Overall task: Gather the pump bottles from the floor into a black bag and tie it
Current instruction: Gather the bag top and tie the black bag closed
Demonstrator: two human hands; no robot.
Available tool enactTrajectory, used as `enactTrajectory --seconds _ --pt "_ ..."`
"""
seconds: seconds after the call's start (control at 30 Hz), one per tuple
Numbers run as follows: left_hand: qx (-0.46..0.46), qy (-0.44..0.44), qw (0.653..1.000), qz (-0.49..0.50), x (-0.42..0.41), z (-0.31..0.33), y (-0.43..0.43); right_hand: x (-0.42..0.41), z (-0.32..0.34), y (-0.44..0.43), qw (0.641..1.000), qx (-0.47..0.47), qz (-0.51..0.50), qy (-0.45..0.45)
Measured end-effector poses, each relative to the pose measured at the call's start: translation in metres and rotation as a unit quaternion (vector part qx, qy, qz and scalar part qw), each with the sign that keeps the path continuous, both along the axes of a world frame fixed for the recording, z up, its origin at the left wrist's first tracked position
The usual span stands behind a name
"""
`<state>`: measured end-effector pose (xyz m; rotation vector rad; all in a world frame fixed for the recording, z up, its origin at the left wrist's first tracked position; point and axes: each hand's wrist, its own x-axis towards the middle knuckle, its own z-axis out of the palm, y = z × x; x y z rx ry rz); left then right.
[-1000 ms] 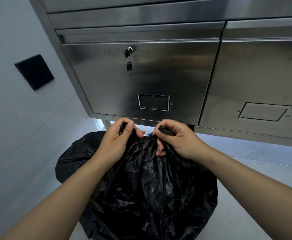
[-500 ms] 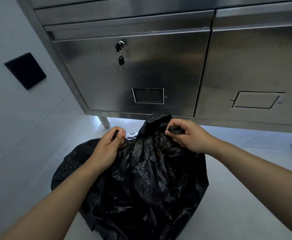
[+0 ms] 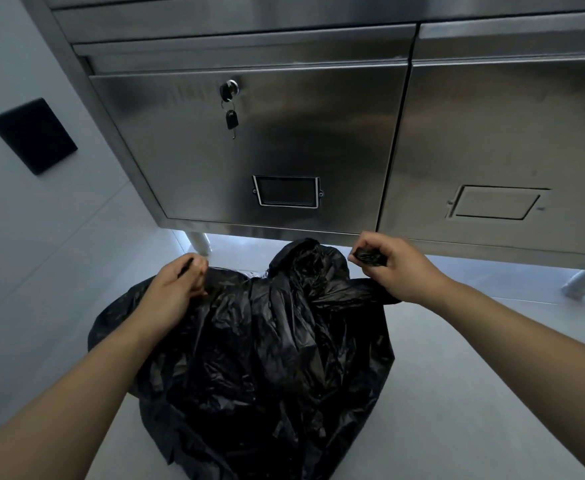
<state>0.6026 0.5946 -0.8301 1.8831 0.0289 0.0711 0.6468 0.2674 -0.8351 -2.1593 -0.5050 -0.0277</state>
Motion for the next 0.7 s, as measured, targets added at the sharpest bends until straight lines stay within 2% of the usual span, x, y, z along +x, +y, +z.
enactTrajectory --seconds 0.07,0.17,0.27,0.33,0.47,0.7 --pt "0.024 -0.018 0.999 -0.024 0.002 0.006 -0.007 -0.001 0.009 0.004 1.0 0.014 0.006 -0.022" --pt "0.027 -0.06 0.997 -0.032 0.005 0.021 -0.028 -0.006 0.027 0.026 0.994 0.104 0.036 -0.024" --pt "-0.012 -0.082 0.996 -0.027 0.007 0.03 -0.05 -0.013 0.039 0.055 0.975 0.203 0.088 0.03" --pt "-0.01 -0.101 0.994 -0.038 0.006 0.031 -0.061 -0.017 0.04 0.066 0.962 0.232 0.115 0.082" --pt "0.006 -0.103 0.991 -0.087 0.0 0.021 -0.068 -0.023 0.026 0.071 0.964 0.21 0.123 0.111" --pt "0.047 -0.065 0.991 -0.106 -0.004 -0.003 -0.058 -0.015 0.01 0.067 0.983 0.119 0.107 0.086"
